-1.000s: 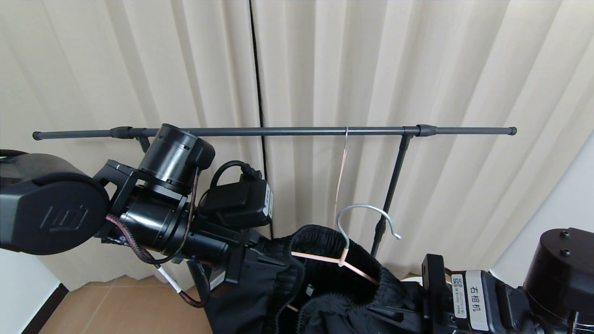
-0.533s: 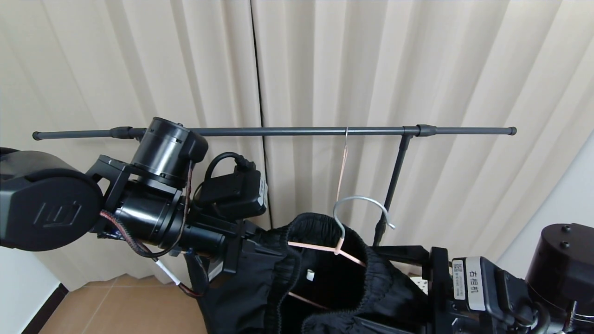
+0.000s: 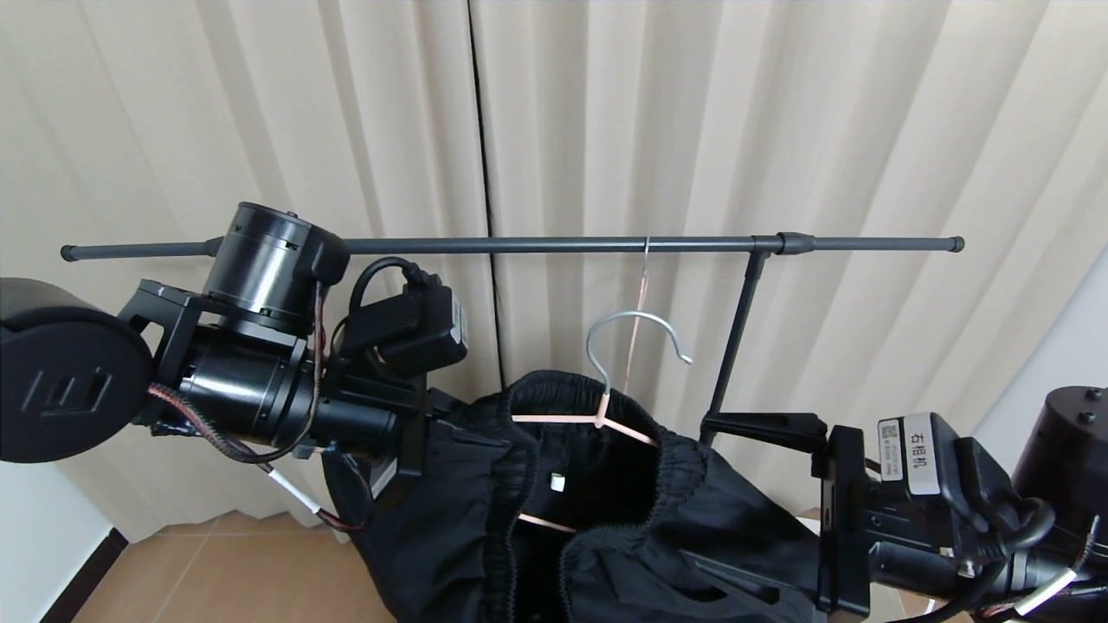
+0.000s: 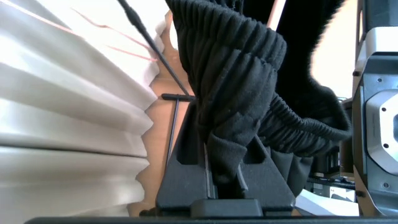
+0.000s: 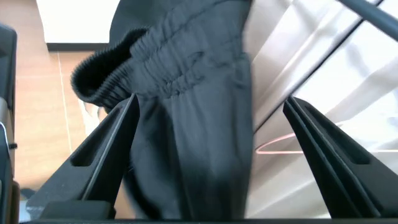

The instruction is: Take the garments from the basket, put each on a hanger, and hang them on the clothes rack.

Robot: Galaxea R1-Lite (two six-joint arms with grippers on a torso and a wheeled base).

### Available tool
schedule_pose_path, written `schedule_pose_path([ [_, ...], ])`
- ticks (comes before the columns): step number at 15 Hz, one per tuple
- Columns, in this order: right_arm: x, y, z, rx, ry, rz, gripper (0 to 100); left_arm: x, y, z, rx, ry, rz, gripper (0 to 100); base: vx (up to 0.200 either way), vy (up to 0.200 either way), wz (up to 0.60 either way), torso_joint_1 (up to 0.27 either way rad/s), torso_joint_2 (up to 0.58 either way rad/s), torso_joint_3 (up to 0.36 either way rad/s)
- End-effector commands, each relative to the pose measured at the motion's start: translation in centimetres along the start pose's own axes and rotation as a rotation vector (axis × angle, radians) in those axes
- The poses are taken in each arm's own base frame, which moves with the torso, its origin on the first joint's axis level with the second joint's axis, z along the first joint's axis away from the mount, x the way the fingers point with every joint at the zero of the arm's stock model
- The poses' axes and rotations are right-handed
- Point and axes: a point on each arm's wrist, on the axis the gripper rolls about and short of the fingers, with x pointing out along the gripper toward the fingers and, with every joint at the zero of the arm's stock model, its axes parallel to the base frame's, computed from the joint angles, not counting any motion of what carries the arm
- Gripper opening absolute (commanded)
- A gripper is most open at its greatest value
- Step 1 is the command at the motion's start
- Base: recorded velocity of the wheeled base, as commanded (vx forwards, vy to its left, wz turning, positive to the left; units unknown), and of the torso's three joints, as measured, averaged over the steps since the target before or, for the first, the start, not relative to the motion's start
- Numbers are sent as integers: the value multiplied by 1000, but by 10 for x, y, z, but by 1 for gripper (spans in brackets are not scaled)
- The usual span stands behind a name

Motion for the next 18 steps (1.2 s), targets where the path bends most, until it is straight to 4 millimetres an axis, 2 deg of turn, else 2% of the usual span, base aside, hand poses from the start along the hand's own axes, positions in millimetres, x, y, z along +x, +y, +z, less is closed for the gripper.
schedule_pose_path([
  [1,-6,-7,2,1,-15,-20,100,-10,-1,0,-1,-6,27,0,0,0,0,0,0,0],
  [6,-13,-27,-4,57,-34,-2,100,-24,-4,-3,-28,-9,59,0,0,0,0,0,0,0],
  [8,-19,-44,-15,93,-35,24,100,-30,-3,-4,-33,-11,80,0,0,0,0,0,0,0],
  [14,-25,-52,-23,121,-49,89,100,-38,1,-1,-81,-47,135,0,0,0,0,0,0,0],
  [18,-18,-58,-39,167,-14,98,100,-41,5,-1,-95,-64,161,0,0,0,0,0,0,0],
])
